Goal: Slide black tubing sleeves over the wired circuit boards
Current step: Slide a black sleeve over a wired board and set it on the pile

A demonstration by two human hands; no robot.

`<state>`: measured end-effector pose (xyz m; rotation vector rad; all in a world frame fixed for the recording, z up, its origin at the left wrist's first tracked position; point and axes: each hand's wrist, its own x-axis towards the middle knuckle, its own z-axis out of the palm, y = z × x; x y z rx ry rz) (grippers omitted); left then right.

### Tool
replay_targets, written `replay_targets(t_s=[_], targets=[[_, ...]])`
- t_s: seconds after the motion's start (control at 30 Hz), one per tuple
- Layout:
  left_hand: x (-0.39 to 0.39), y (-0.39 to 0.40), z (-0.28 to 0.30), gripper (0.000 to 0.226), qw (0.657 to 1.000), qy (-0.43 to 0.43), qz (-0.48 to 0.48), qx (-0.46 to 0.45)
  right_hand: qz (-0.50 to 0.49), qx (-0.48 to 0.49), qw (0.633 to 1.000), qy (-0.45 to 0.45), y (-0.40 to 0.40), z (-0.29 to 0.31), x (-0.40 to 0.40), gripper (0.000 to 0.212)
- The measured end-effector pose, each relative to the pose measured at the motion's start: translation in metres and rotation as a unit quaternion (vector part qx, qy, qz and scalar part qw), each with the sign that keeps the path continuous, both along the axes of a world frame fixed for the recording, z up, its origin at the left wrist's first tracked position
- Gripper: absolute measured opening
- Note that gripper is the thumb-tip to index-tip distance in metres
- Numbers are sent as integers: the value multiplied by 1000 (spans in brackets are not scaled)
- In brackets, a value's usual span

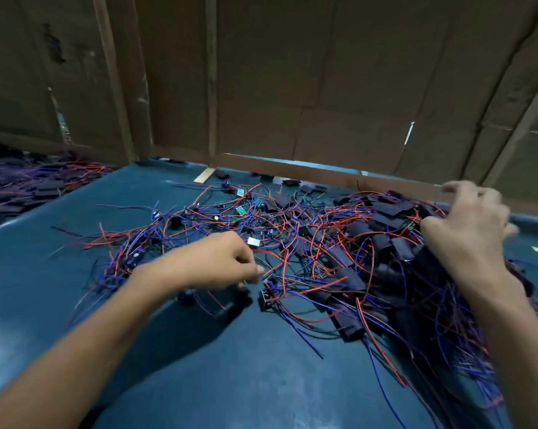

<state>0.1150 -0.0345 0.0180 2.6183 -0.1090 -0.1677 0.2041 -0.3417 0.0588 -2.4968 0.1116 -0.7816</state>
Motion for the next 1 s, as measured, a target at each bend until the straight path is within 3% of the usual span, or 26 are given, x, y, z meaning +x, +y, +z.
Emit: replay_targets(t_s=[0.07, 0.13, 0.2, 0.23, 0.27, 0.33, 0.4, 0.47, 0.63, 0.7, 0.83, 1.0], targets=[[-8, 13, 16, 25, 992, 46, -17, -120, 33, -32, 995, -89, 20, 1, -13, 63], [-15, 37, 25, 23, 990, -31, 27, -135, 137, -42, 981, -131, 39, 2, -24, 49], [-20, 76, 21, 29, 977, -149, 155, 6, 256, -30, 964, -58, 58, -1, -30, 25], [-21, 98, 15, 38, 951, -162, 244, 94, 288, -45, 957, 3, 68, -6, -33, 15], [-23, 117, 8, 56, 925, -119, 328, 147, 299, -82, 949, 55, 77, -14, -35, 10], [-21, 140, -6, 97, 891, 40, 431, 137, 285, -176, 934, 122, 99, -35, -36, 21], [-16, 141, -20, 113, 893, 109, 426, 94, 275, -221, 915, 195, 121, -55, -39, 34], [-5, 126, -32, 103, 909, 72, 399, 95, 281, -221, 903, 238, 141, -72, -42, 41], [24, 67, -37, 97, 955, 61, 273, 93, 322, -164, 910, 203, 186, -92, -57, 47], [35, 51, -26, 112, 966, 82, 227, 89, 352, -143, 904, 194, 200, -93, -60, 45], [57, 28, 0, 139, 966, 74, 226, 101, 452, -115, 865, 186, 218, -88, -66, 42], [88, 12, -14, 121, 964, 85, 177, 180, 554, -106, 808, 170, 216, -83, -72, 28]])
